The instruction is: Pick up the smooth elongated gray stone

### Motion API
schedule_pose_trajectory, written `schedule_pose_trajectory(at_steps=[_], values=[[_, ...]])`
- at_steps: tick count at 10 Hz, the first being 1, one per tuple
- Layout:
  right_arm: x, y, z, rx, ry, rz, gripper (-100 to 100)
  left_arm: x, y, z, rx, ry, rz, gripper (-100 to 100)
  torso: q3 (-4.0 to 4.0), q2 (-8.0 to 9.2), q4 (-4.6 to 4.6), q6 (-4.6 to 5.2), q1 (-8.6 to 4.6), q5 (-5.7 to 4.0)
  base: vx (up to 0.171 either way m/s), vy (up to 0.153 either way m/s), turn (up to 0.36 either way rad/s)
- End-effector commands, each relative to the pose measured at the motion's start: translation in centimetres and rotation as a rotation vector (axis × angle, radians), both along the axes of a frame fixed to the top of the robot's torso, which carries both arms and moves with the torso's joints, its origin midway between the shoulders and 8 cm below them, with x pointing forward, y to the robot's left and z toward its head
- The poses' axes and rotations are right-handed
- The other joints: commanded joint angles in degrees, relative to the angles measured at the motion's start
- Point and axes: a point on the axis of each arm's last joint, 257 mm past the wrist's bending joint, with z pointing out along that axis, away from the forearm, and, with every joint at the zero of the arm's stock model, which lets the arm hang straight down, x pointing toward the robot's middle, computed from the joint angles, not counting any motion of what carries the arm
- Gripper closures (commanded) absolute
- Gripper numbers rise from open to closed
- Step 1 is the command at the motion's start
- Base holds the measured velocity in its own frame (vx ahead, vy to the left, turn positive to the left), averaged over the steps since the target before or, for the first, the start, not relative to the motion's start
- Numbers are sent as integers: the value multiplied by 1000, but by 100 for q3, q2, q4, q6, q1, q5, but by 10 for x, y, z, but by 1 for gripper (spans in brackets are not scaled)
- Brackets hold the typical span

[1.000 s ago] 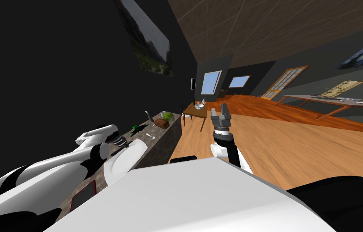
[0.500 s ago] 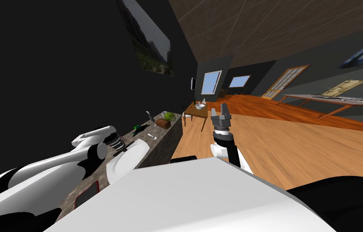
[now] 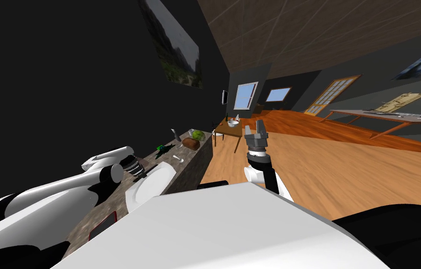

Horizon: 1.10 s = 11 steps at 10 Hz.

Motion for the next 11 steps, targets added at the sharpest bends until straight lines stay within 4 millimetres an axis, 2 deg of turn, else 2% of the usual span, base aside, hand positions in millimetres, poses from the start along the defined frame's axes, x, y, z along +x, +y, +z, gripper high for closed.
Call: schedule_pose_trajectory(at_steps=[1,2,3,5,6,7,8,11], values=[[0,0,0,0,0,0,0,0,0,0,0,0,0,-100,0,0,0,0,0,0,16,22,-1],[0,0,0,0,0,0,0,0,0,0,0,1,0,0,2,4,0,1,-10,-1,0,0,0],[0,0,0,0,0,0,0,-1,-4,-14,1,1,-6,-100,5,9,2,1,-17,-4,14,16,30],[0,0,0,0,0,0,0,-1,-4,-14,1,1,-6,-100,4,6,1,1,-15,-3,7,8,11],[0,0,0,0,0,0,0,-1,-7,-23,2,1,-9,-100,5,10,2,1,-20,-4,0,0,0],[0,0,0,0,0,0,0,-1,-5,-17,0,2,-7,-100,6,10,2,1,-22,-5,0,0,0],[0,0,0,0,0,0,0,-1,-5,-18,2,1,-8,100,6,11,3,1,-22,-5,0,0,0],[0,0,0,0,0,0,0,-1,-5,-18,1,1,-7,100,-3,0,-5,3,1,9,0,0,0]])
